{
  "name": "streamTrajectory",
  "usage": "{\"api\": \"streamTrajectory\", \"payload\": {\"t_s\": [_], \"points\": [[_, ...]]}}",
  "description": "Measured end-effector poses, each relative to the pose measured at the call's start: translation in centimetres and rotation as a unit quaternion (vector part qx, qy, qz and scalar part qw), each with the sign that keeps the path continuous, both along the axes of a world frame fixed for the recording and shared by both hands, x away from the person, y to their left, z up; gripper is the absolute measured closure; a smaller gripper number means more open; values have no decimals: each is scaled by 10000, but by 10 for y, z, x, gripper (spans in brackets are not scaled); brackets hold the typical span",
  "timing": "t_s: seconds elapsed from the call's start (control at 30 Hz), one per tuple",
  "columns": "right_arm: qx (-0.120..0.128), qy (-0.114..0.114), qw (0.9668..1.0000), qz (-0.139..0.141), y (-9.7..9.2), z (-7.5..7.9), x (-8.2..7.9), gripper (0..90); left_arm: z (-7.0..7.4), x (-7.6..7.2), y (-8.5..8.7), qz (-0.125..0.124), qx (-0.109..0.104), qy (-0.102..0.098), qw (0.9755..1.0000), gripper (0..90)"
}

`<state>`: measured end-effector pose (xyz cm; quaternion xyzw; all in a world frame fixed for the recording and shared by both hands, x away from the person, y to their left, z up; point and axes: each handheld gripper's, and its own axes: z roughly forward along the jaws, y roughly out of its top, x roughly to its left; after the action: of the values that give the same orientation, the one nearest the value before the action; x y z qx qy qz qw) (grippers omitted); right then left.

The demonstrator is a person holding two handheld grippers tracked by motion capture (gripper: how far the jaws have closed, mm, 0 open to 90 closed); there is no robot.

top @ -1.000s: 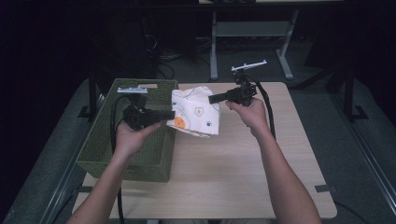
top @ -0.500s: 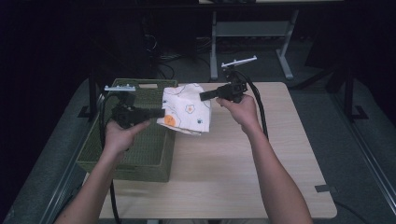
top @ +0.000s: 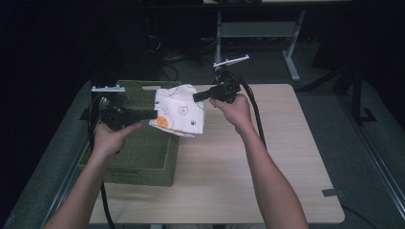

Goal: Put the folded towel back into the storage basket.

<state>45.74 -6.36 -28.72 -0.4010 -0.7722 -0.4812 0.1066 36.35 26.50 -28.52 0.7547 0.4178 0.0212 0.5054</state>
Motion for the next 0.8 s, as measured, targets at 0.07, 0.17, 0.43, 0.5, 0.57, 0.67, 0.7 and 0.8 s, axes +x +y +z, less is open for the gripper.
{"api": "streamTrajectory", "payload": {"t_s": [0.07, 0.17, 0.43, 0.5, 0.57, 0.67, 0.7, 0.8], "points": [[-25, 1, 10000, 39, 5, 0, 1, 819, 0, -1, 4, 41, -20, 17, 10000, 863], [-32, 4, 10000, 68, 13, 1, 2, 819, 0, -2, 10, 76, -30, 15, 10000, 863], [-61, -4, 9998, 175, 34, 3, 4, 818, 0, -5, 25, 150, -2, 23, 9999, 865], [-58, -30, 9998, 206, 38, 4, 4, 818, 0, -6, 29, 187, -6, 30, 9998, 865], [-57, -8, 9998, 196, 41, 4, 5, 818, 0, -7, 33, 212, 3, 31, 9998, 865], [-72, 7, 9997, 222, 46, 3, 6, 818, 0, -7, 37, 246, -14, 36, 9997, 866], [-60, 10, 9997, 231, 48, 3, 6, 818, 0, -7, 38, 250, -8, 32, 9997, 865], [-84, -3, 9996, 257, 54, 3, 6, 818, 0, -8, 42, 294, -5, 42, 9996, 866]]}}
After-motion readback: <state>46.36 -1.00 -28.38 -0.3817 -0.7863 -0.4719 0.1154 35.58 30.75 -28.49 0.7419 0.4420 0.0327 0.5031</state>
